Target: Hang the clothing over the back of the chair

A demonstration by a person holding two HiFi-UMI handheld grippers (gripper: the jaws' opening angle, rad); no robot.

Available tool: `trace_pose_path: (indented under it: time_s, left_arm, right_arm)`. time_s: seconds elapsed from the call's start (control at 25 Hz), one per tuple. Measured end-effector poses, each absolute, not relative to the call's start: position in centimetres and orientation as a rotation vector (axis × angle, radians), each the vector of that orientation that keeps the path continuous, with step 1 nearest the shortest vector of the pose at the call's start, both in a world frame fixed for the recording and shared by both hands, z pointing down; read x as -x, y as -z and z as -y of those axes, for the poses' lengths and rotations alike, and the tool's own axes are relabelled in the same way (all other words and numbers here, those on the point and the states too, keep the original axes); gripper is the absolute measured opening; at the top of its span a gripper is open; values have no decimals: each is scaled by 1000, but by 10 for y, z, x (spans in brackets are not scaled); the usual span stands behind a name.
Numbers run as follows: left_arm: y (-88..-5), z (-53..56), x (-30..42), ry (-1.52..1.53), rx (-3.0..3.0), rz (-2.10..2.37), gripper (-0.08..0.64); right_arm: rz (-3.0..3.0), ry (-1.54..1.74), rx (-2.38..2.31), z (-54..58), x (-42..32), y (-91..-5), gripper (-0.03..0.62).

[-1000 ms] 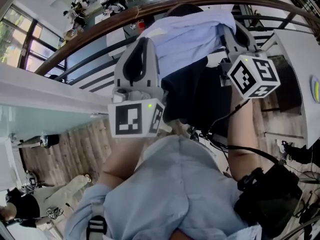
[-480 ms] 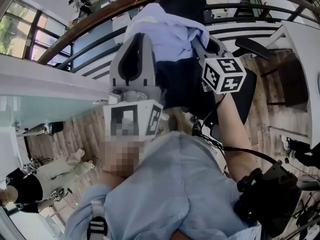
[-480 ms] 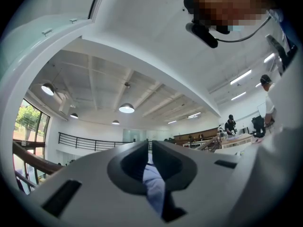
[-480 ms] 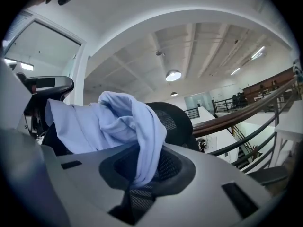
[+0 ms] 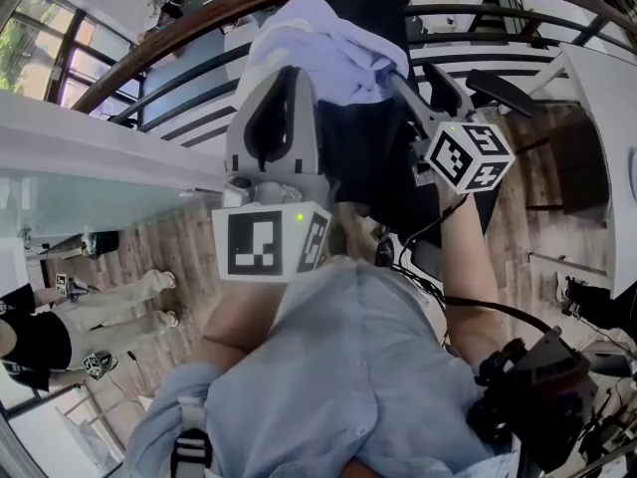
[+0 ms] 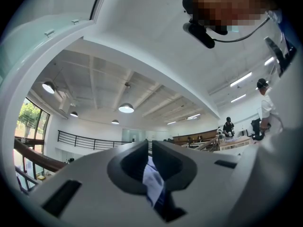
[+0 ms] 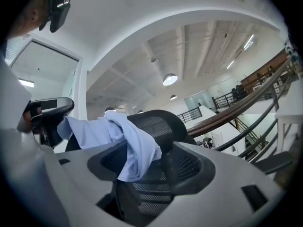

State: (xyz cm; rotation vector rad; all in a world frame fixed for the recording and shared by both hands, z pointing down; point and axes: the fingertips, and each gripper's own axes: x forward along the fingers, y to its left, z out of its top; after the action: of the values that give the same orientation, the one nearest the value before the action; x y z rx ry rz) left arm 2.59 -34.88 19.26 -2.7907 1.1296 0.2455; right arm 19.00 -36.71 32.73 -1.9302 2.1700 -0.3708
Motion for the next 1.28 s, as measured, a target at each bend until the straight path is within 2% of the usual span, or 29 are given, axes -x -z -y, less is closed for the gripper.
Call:
trace_pose_path:
  time_s: [0.36,0.6,0.8,1.28]
  left_arm:
    - [-202,325,-39,-259,2852,-1086,26]
    - [-186,324,-34,-318,2816,-1093,26]
    - [-184,325,-37,-322,2805,-1096,26]
    - [-183,327,-42,-327,2796,-1088,26]
  right_arm:
    - [-2204,13,2033,320,-154,-244,288]
    - [-2195,-237,2079,303,-115,-202,121]
    - [-2202,-280,2080,300,-101,-197,46]
    - [-2215,-332,2088,304,-94,-194,18]
